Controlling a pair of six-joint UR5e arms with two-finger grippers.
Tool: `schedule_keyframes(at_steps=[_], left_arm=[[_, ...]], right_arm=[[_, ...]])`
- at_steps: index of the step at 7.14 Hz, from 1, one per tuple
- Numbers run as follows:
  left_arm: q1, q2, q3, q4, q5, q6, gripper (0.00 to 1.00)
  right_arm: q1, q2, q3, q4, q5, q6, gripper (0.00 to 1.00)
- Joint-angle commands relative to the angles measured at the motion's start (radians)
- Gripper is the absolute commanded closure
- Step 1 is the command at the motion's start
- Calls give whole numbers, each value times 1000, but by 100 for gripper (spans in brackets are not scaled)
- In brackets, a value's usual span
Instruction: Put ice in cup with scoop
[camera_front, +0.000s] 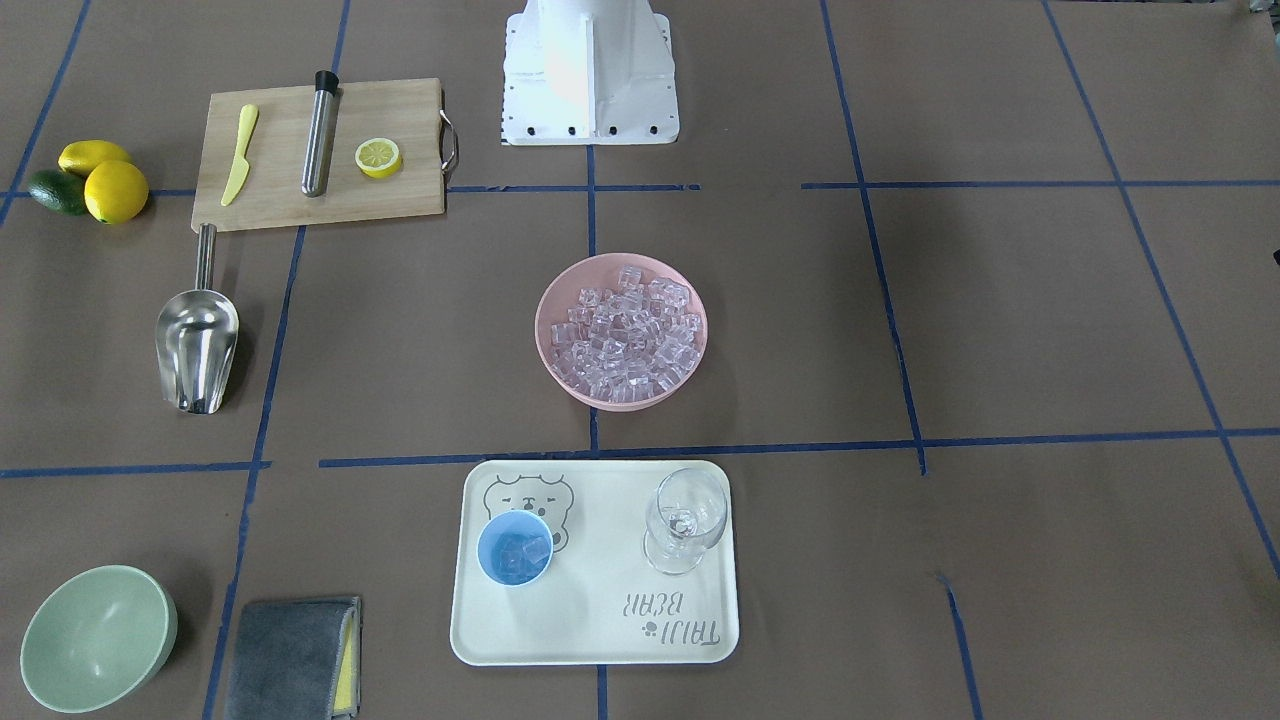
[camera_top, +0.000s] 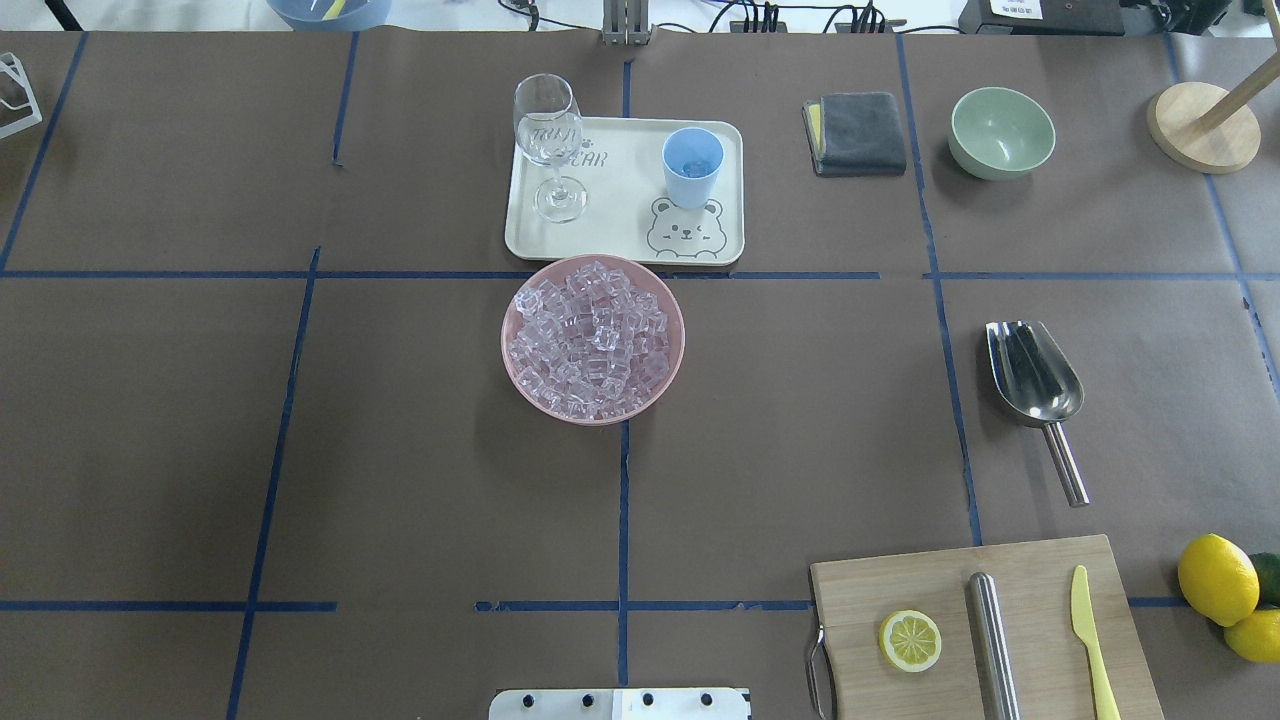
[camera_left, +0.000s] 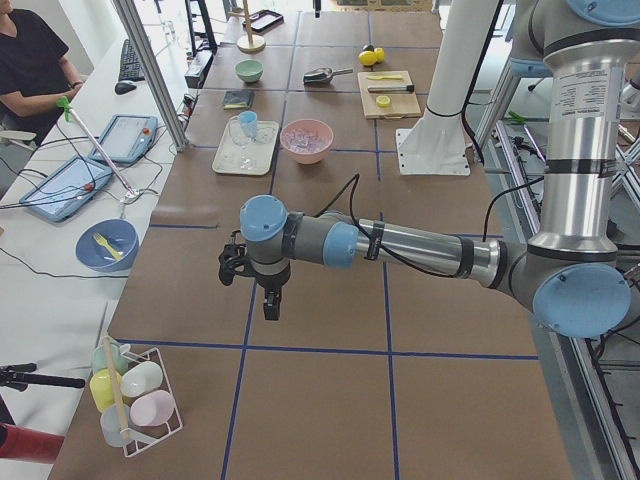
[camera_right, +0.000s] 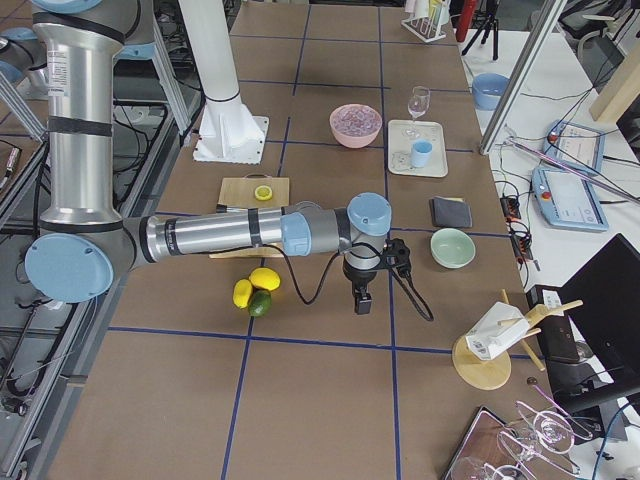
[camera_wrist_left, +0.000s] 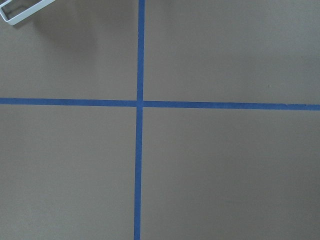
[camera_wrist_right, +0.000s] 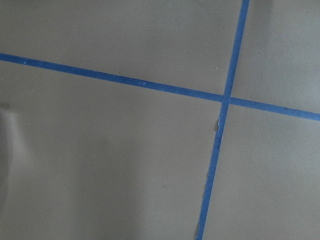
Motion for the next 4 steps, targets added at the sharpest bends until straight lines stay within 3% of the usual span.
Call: schedule_keyframes(at_steps=[1,4], left_arm=[[-6,-3,-34,-1,3,2,0],[-4,-27,-30,5,3,8,0]], right_arm=[[0,0,3,0,3,5,0],[2,32,-9,0,44,10,0]])
